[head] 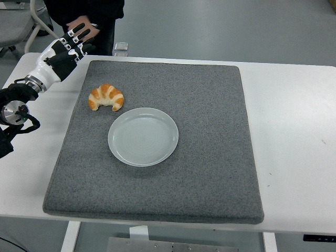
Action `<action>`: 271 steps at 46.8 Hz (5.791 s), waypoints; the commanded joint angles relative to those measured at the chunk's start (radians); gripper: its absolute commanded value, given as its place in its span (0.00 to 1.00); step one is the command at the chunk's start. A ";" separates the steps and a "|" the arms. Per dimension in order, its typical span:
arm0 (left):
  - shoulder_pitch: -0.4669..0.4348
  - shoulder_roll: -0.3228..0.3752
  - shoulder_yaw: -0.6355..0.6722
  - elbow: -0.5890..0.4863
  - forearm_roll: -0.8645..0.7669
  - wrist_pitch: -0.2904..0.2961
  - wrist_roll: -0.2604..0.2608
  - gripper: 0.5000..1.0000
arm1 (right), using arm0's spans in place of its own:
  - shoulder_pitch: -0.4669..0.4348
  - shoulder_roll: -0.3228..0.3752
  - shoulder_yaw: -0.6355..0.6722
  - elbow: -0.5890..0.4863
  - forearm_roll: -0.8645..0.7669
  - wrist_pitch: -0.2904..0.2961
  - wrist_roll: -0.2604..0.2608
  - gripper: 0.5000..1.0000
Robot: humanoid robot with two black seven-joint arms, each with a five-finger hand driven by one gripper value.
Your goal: Place the bread on the plate
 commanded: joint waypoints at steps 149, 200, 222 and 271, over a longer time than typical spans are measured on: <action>-0.247 0.301 0.609 -0.528 0.756 0.641 -0.011 0.97 | 0.000 0.000 0.000 0.002 0.000 0.000 0.000 0.86; -0.158 0.101 0.615 -0.287 0.770 0.669 -0.048 0.67 | -0.002 0.000 -0.002 0.000 0.000 0.000 0.000 0.86; -0.166 0.130 0.611 -0.285 0.756 0.670 -0.121 0.00 | -0.002 0.000 -0.002 0.002 0.000 0.000 0.000 0.86; -0.759 0.135 0.591 -0.255 0.775 0.451 -0.095 0.00 | 0.000 0.000 -0.002 0.000 0.000 -0.002 0.000 0.86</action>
